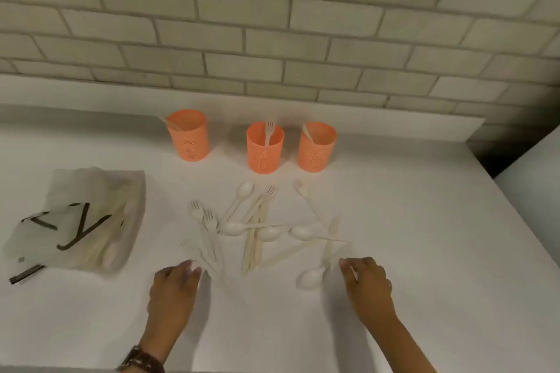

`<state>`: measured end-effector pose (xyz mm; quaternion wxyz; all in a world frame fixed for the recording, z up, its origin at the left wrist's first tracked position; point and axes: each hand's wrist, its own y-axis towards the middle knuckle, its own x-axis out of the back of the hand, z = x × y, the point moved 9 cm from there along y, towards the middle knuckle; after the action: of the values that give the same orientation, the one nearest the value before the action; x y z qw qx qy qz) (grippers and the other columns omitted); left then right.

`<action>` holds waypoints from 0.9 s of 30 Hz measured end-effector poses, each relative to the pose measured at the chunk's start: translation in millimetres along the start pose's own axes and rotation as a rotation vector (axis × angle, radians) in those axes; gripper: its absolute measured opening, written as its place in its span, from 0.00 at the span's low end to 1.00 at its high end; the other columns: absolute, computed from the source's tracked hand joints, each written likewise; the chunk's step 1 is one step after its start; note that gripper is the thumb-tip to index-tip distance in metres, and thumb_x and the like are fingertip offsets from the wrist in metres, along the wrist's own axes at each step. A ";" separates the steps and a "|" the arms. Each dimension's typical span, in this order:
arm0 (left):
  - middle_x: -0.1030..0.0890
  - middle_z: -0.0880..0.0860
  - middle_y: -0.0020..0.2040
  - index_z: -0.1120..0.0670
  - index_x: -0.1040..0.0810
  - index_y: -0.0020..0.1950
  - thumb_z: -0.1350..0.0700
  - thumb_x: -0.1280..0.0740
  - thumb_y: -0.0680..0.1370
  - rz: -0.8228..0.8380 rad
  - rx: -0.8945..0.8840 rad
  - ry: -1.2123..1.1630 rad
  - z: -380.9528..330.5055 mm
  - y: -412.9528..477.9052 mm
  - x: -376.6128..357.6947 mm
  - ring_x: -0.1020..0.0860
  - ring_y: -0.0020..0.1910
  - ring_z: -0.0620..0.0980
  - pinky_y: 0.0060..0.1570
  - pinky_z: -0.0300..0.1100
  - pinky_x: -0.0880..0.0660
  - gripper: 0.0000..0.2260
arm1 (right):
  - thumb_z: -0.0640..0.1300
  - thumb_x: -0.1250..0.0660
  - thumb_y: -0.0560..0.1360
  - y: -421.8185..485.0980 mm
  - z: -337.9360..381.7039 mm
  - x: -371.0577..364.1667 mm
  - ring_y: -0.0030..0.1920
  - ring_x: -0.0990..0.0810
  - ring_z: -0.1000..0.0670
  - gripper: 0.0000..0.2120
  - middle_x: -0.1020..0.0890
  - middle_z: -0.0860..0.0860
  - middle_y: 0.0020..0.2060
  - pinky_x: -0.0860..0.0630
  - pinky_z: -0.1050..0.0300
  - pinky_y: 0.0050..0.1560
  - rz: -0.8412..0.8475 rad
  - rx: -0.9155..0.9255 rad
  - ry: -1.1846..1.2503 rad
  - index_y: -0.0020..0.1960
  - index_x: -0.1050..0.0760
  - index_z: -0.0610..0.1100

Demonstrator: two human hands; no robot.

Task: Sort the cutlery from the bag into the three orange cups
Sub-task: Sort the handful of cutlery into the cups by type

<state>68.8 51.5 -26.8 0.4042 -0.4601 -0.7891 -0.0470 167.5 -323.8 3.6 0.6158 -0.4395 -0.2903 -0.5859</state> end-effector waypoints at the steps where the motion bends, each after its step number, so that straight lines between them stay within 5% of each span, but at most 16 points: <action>1: 0.26 0.59 0.62 0.53 0.24 0.62 0.45 0.38 0.76 -0.041 0.017 -0.016 -2.9 2.9 2.3 0.27 0.59 0.58 0.61 0.54 0.32 0.19 | 0.54 0.45 0.80 6.1 2.9 0.5 0.56 0.27 0.47 0.17 0.23 0.49 0.56 0.34 0.52 0.53 -0.019 0.009 -0.025 0.59 0.23 0.49; 8: 0.30 0.60 0.66 0.56 0.28 0.67 0.49 0.38 0.78 -0.038 0.121 -0.069 -25.1 35.5 -3.5 0.30 0.63 0.60 0.64 0.53 0.36 0.20 | 0.56 0.47 0.80 50.4 20.3 -3.4 0.56 0.27 0.44 0.20 0.25 0.47 0.57 0.34 0.50 0.55 -0.026 -0.034 -0.041 0.62 0.26 0.47; 11: 0.24 0.63 0.56 0.57 0.22 0.53 0.49 0.37 0.77 -0.029 0.103 -0.085 -35.0 53.0 -8.5 0.26 0.52 0.60 0.55 0.52 0.30 0.13 | 0.59 0.48 0.79 63.0 28.1 -10.0 0.58 0.29 0.43 0.24 0.27 0.45 0.59 0.34 0.49 0.58 -0.013 -0.080 -0.057 0.64 0.28 0.43; 14: 0.24 0.64 0.48 0.55 0.32 0.34 0.50 0.36 0.76 -0.046 0.089 -0.117 -51.0 63.8 -10.3 0.27 0.42 0.58 0.41 0.46 0.32 0.14 | 0.61 0.48 0.78 77.8 35.1 -6.9 0.63 0.32 0.40 0.29 0.30 0.42 0.63 0.34 0.47 0.61 -0.057 -0.174 -0.002 0.67 0.31 0.40; 19: 0.26 0.62 0.55 0.53 0.35 0.33 0.48 0.35 0.75 -0.001 0.074 -0.132 -81.4 81.6 -18.5 0.26 0.51 0.60 0.52 0.52 0.27 0.15 | 0.64 0.49 0.77 105.7 58.6 -10.3 0.66 0.34 0.41 0.32 0.32 0.42 0.66 0.37 0.45 0.64 -0.033 -0.188 0.033 0.69 0.34 0.39; 24: 0.36 0.58 0.69 0.57 0.29 0.44 0.49 0.36 0.76 0.132 0.022 -0.102 -108.2 84.8 -46.4 0.34 0.65 0.59 0.64 0.50 0.35 0.12 | 0.62 0.48 0.78 108.6 98.9 -27.7 0.66 0.35 0.43 0.31 0.33 0.44 0.67 0.36 0.48 0.65 -0.020 -0.084 0.004 0.71 0.35 0.40; 27: 0.41 0.57 0.73 0.57 0.30 0.64 0.48 0.38 0.78 0.217 0.003 -0.075 -116.7 81.4 -66.1 0.38 0.69 0.58 0.68 0.49 0.39 0.19 | 0.60 0.48 0.79 98.4 123.8 -45.5 0.68 0.37 0.44 0.29 0.36 0.45 0.70 0.39 0.51 0.67 0.030 -0.009 -0.008 0.73 0.38 0.42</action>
<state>216.9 0.5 -18.0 0.3778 -0.5436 -0.7493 0.0156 276.6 -200.6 -0.9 0.6213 -0.4489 -0.2833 -0.5764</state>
